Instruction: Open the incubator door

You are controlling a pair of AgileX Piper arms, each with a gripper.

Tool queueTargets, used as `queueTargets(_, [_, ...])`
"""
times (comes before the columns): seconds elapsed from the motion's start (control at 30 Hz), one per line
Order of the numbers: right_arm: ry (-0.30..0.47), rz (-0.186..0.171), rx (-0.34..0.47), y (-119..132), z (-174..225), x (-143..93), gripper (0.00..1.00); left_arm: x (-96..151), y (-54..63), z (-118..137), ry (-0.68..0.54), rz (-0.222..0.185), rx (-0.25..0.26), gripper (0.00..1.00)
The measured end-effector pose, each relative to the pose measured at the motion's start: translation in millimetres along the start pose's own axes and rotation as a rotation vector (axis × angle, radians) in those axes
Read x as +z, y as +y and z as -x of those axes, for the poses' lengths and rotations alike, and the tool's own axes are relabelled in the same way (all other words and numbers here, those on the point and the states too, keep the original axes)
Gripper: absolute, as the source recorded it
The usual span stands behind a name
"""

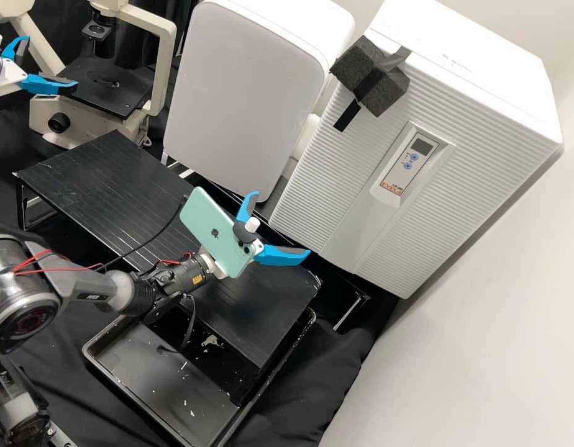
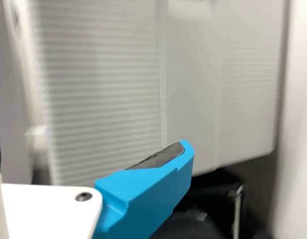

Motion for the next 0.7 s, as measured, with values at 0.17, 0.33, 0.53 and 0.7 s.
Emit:
queueTargets(0.17, [0.063, -0.015, 0.060, 16.6, -9.4, -17.0, 1.00, 0.0, 0.0, 0.0, 0.000, 0.000, 0.000, 1.00])
queueTargets(0.33, [0.089, -0.036, 0.089, 25.4, -20.7, -31.2, 1.00, 0.0, 0.0, 0.0, 0.000, 0.000, 0.000, 1.00])
queueTargets(0.53, [0.087, -0.041, 0.074, 27.3, -39.1, -43.7, 1.00, 0.0, 0.0, 0.0, 0.000, 0.000, 0.000, 1.00])
queueTargets(0.7, [0.062, -0.024, 0.088, 28.4, -51.9, -42.7, 1.00, 0.0, 0.0, 0.0, 0.000, 0.000, 0.000, 1.00])
